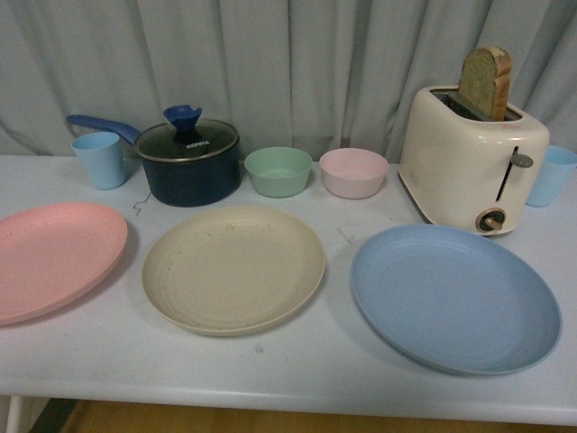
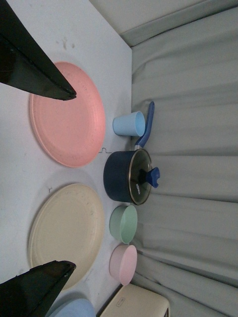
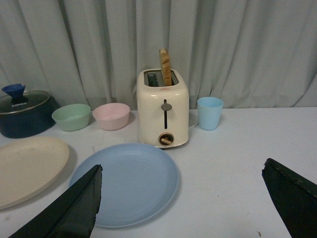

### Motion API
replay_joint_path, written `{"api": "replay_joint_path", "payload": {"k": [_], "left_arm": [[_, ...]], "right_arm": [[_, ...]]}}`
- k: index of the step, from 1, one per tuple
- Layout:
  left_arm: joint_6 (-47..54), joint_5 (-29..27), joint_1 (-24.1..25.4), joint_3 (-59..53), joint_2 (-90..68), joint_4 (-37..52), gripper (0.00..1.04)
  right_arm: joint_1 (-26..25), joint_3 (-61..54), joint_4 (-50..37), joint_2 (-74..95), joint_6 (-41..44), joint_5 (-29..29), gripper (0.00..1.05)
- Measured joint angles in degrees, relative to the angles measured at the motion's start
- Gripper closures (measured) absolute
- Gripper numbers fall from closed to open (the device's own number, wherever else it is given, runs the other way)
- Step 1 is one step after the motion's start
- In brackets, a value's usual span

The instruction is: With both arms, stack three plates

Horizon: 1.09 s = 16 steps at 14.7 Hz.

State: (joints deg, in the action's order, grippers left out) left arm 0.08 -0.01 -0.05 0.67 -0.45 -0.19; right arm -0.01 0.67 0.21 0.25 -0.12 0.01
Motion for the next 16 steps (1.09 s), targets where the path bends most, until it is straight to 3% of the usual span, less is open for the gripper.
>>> {"api": "replay_joint_path", "payload": {"k": [16], "left_arm": [[0.0,0.0,0.0,0.0,0.0,0.0,0.07]], "right_arm": [[0.0,0.0,-0.02,0.0,0.0,0.02,0.06]]}}
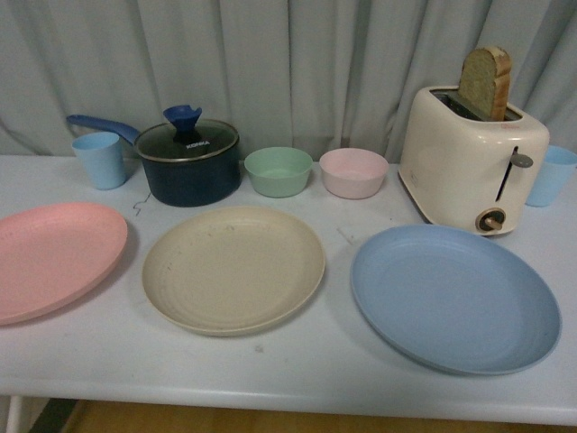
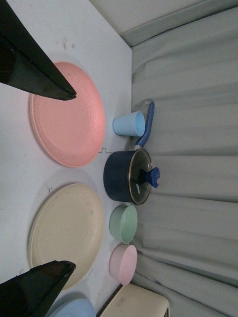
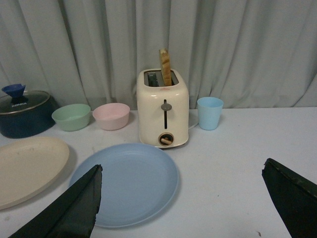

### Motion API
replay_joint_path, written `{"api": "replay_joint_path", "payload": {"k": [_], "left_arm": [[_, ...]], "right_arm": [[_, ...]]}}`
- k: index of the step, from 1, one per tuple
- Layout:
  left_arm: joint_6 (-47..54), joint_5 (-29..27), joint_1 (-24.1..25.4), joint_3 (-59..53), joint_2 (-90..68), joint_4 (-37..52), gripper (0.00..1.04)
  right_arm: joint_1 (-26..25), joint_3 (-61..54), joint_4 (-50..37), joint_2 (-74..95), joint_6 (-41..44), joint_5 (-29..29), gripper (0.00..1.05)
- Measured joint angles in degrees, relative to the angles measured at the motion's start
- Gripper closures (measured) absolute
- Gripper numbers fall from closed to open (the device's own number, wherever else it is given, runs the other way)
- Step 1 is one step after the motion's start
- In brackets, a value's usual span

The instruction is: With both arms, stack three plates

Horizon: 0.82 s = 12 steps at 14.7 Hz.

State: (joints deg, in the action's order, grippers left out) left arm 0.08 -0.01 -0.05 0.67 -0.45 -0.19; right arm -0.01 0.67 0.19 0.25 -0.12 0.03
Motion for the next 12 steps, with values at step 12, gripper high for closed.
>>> {"api": "replay_joint_path", "payload": {"k": [12], "left_arm": [[0.0,0.0,0.0,0.0,0.0,0.0,0.07]], "right_arm": [[0.0,0.0,0.0,0.0,0.0,0.0,0.06]]}}
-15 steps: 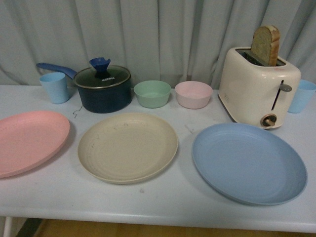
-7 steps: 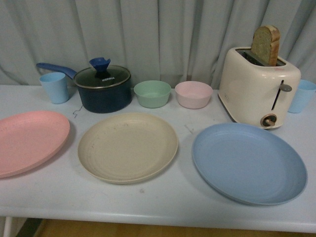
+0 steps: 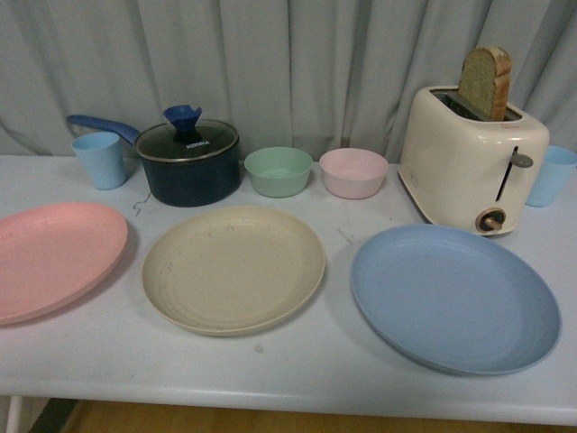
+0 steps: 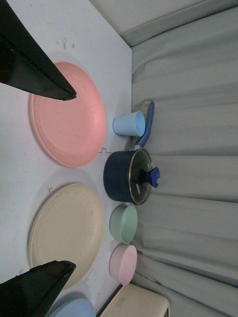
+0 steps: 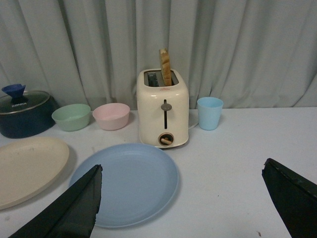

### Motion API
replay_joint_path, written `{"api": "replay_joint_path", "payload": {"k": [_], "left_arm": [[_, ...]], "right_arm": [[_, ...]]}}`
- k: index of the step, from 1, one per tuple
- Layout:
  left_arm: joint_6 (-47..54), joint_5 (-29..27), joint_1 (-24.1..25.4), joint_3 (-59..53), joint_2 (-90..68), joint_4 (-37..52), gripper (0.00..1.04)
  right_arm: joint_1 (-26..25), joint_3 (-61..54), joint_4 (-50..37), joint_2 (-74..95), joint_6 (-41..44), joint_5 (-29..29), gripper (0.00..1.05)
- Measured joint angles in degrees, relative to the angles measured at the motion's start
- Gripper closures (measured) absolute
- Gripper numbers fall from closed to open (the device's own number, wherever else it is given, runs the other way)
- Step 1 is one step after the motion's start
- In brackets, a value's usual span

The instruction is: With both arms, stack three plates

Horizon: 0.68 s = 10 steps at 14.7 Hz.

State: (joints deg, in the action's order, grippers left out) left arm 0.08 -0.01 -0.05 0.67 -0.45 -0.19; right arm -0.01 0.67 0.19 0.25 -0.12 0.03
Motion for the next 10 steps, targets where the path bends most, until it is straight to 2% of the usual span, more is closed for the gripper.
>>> {"api": "replay_joint_path", "payload": {"k": [10], "left_arm": [[0.0,0.0,0.0,0.0,0.0,-0.02,0.07]], "right_arm": [[0.0,0.0,0.0,0.0,0.0,0.0,0.06]]}}
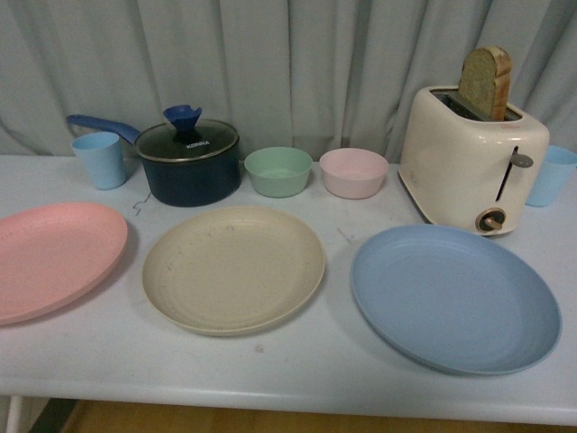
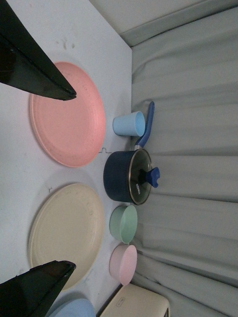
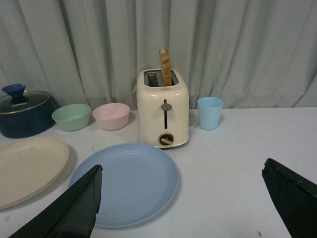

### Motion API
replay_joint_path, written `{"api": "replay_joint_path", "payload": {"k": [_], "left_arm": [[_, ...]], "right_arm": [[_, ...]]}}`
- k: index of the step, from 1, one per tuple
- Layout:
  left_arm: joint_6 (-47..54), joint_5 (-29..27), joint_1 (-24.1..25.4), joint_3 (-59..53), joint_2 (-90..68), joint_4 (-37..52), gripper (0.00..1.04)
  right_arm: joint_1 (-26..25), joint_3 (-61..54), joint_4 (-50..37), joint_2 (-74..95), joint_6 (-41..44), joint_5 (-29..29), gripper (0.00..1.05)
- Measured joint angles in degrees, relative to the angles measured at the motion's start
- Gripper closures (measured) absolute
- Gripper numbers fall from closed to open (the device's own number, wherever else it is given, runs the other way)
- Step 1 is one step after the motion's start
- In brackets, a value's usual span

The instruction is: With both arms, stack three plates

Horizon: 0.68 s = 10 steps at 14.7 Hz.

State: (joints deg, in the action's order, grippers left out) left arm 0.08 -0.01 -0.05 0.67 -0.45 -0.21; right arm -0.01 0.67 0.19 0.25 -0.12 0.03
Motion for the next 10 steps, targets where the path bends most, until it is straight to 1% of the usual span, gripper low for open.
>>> {"api": "replay_joint_path", "payload": {"k": [10], "left_arm": [[0.0,0.0,0.0,0.0,0.0,0.02,0.07]], "right_arm": [[0.0,0.0,0.0,0.0,0.0,0.0,0.06]]}}
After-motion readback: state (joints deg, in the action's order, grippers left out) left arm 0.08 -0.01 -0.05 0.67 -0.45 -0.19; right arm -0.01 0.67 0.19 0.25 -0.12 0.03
